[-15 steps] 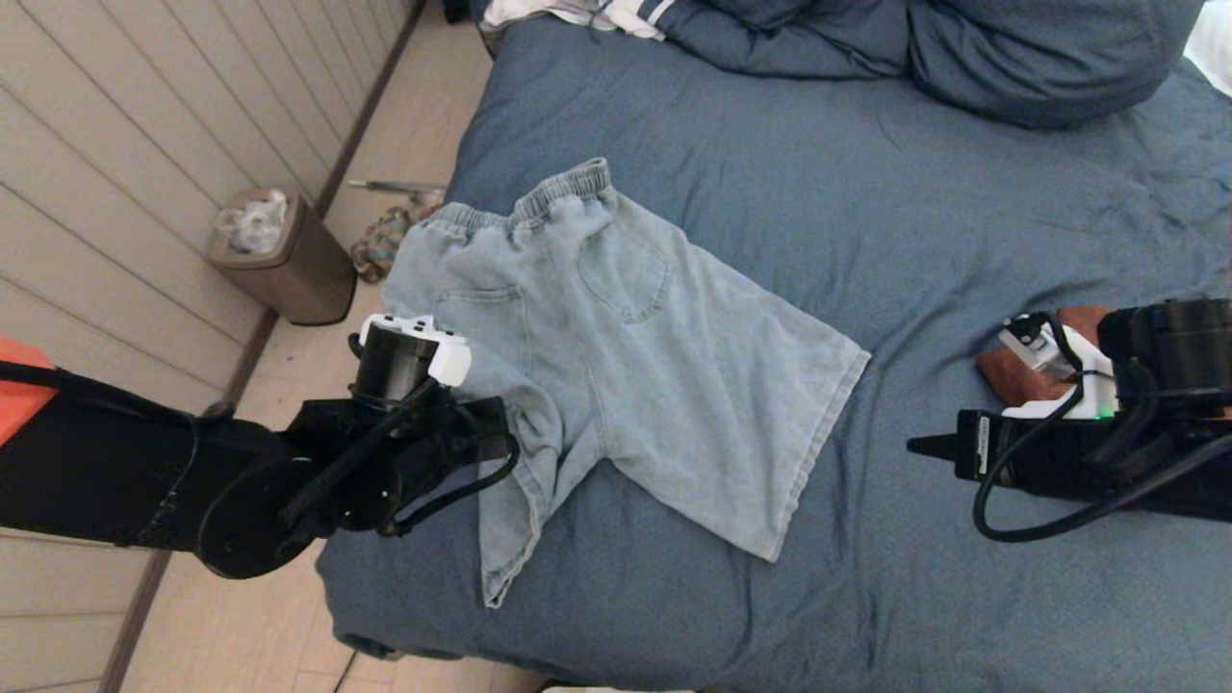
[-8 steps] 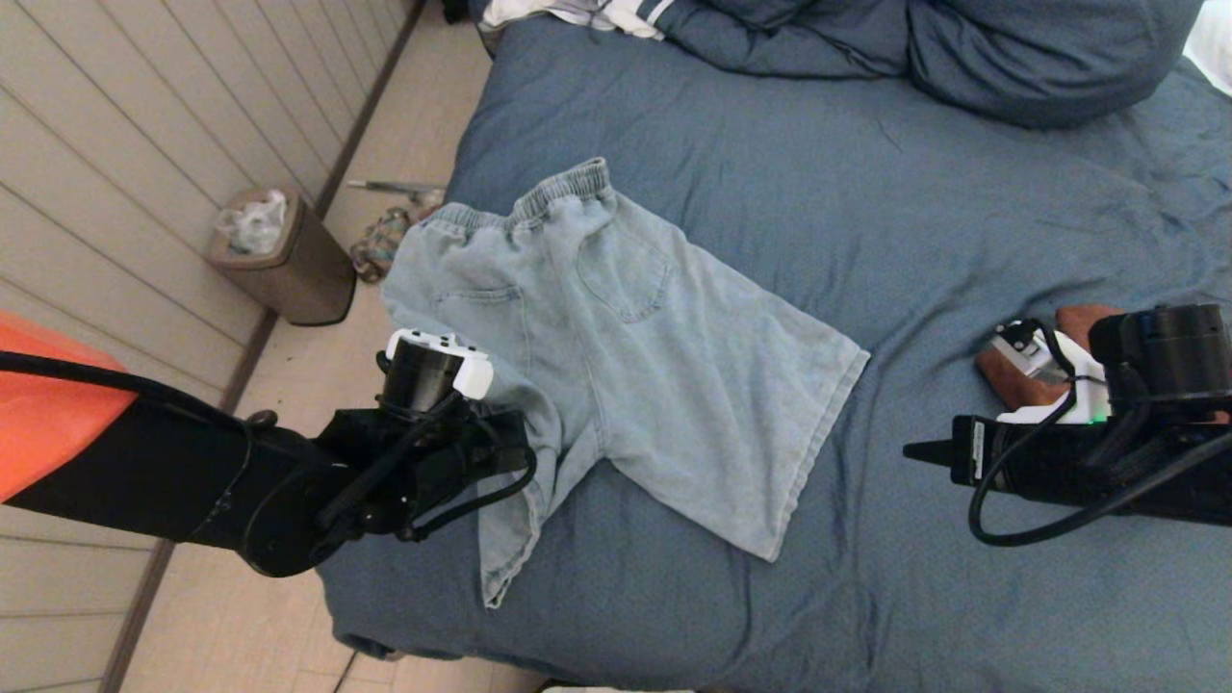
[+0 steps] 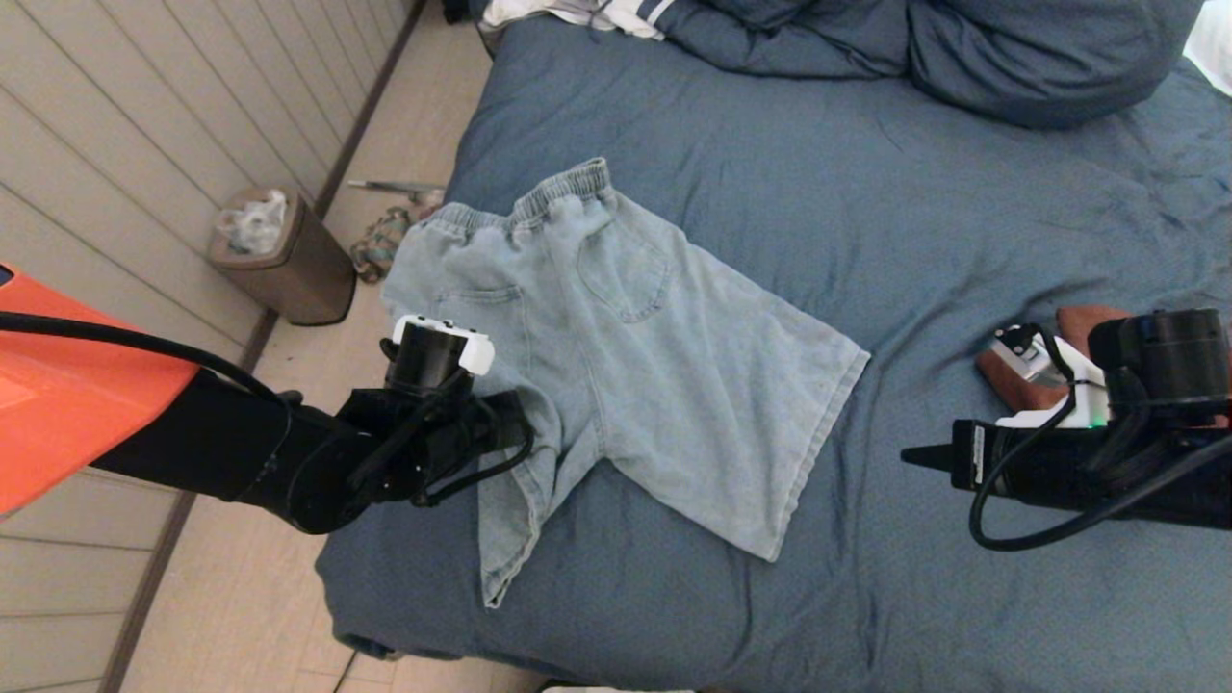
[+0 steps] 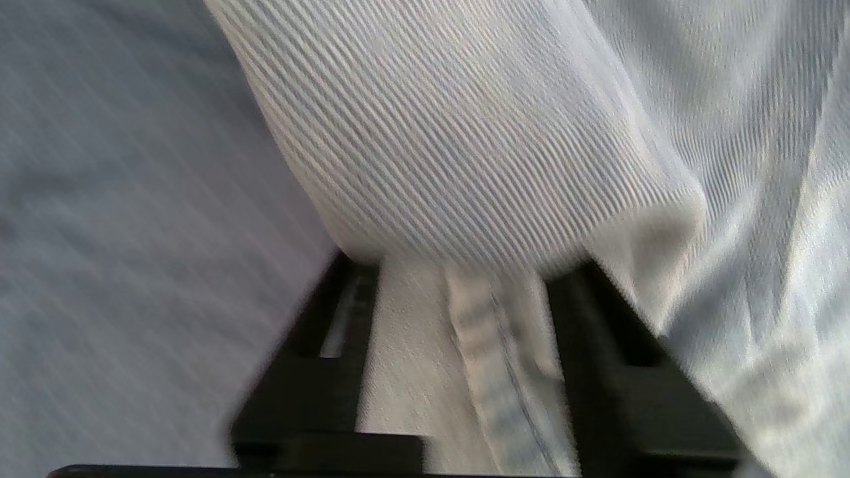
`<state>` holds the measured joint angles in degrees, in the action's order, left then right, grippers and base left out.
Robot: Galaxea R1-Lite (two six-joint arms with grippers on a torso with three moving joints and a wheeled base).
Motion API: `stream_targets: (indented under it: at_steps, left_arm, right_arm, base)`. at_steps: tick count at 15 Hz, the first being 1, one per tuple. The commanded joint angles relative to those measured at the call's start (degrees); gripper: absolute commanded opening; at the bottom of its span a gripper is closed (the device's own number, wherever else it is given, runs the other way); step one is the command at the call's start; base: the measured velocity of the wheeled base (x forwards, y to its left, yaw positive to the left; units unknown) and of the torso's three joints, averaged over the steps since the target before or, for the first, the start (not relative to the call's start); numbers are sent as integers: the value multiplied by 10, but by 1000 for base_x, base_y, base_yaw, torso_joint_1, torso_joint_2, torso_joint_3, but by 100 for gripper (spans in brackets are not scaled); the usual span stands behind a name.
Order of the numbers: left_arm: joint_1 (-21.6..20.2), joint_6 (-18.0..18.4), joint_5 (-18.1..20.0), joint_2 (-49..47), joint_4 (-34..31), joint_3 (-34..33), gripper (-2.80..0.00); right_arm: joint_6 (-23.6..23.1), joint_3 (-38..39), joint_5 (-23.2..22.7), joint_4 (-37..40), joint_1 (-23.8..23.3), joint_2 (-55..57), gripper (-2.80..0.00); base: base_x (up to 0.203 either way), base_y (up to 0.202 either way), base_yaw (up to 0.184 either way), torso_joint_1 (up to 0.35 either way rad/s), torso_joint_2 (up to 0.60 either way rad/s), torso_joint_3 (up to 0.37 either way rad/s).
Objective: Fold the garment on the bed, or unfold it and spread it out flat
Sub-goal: Unford the brown shorts
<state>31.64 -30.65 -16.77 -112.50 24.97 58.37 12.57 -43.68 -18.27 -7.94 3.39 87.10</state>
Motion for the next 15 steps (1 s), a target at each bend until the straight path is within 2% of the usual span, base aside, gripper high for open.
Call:
stream_targets:
  at_steps: [1,5,8,15]
  left_arm:
    - [-17,-1,0,-13,-1,22,0]
    - [-22,0,1,-38,-3,59,0]
    - [-13,-1,1,-50,-19,96,0]
    - [9,2,-1,-15,-48,111,0]
  right_arm:
    - [1,-1,-2,-1,1,2,-280]
    - [1,0,-3,-2,1,9,-280]
    - [2,14,-1,-49,0,20,-280]
    - [2,22,-13,-53,1,25,-280]
  base:
    - [0,0,0,0,0,0]
    - [0,0,0,0,0,0]
    - [0,0,0,0,0,0]
    - [0,0,0,0,0,0]
